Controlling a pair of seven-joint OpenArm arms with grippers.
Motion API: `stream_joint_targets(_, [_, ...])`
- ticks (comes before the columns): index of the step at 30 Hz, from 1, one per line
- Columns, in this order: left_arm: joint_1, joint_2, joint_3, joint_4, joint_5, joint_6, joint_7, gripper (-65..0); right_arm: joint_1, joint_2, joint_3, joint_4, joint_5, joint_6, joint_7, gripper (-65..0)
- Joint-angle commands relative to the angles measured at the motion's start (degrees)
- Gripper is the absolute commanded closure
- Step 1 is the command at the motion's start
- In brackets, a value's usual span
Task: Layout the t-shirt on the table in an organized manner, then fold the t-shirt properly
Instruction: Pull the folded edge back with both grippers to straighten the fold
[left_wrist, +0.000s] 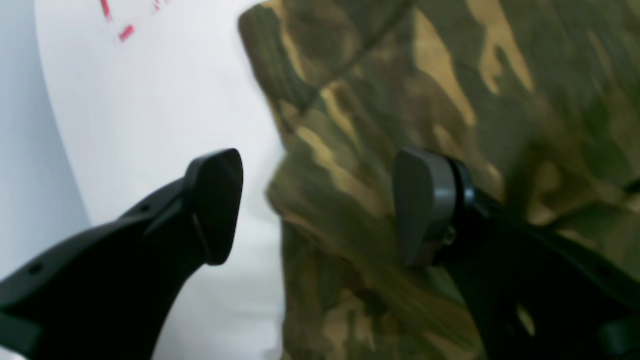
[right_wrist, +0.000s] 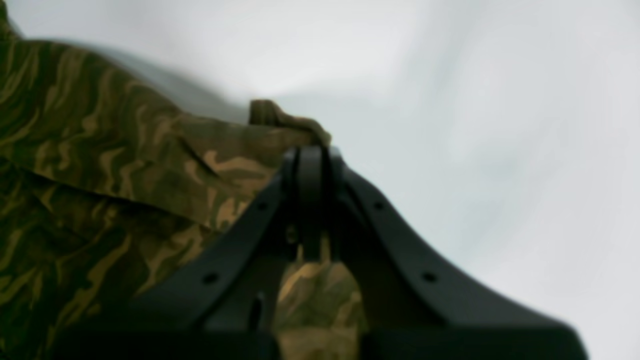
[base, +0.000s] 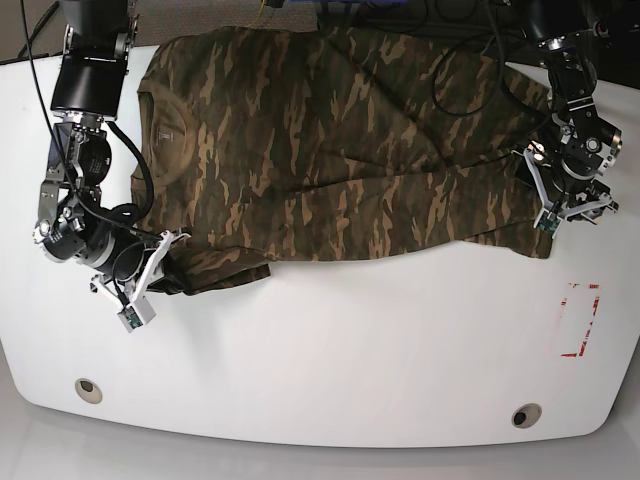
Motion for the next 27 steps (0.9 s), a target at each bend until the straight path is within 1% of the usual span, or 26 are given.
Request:
stream_joint_targets(1, [-3.17, -0.77, -2.32, 1.04, -0.13, 0.47, -0.90, -43.1, 1.19, 0.70, 0.32, 0.91, 0.86, 0.17, 1.28, 0.0])
stream_joint_targets(7, [-6.86, -0.77, -3.19, 1.04, -0.13, 0.47, -0.81, -44.0, -0.39, 0.43, 0.32, 0.91, 0.86, 0.17, 1.28, 0.0])
stream_joint_targets(9, [-7.48, -0.77, -3.19, 1.04, -0.13, 0.47, -0.81, -45.9, -0.39, 0.43, 0.32, 0.91, 0.86, 0.17, 1.28, 0.0])
stream_joint_targets(11, [-8.71, -0.77, -3.19, 1.04, -0.13, 0.47, -0.81, -50.1, -0.92, 0.34, 0.32, 0.91, 0.86, 0.17, 1.28, 0.0])
stream_joint_targets(14, [-10.64, -0.77, -3.28, 0.25, -0.13, 0.47, -0.81, -53.2, -1.71, 0.34, 0.32, 0.91, 0.86, 0.17, 1.46, 0.0])
stream_joint_targets(19, [-13.28, -0.77, -3.46, -6.08, -0.39, 0.47, -0.81, -55.4, -2.06, 0.34, 0.32, 0.91, 0.86, 0.26, 1.46, 0.0])
stream_joint_targets(27, [-18.99, -0.51, -5.30, -16.01, -0.48, 0.47, -1.07, -55.5, -2.86, 0.34, 0.32, 0.91, 0.86, 0.34, 1.55, 0.0])
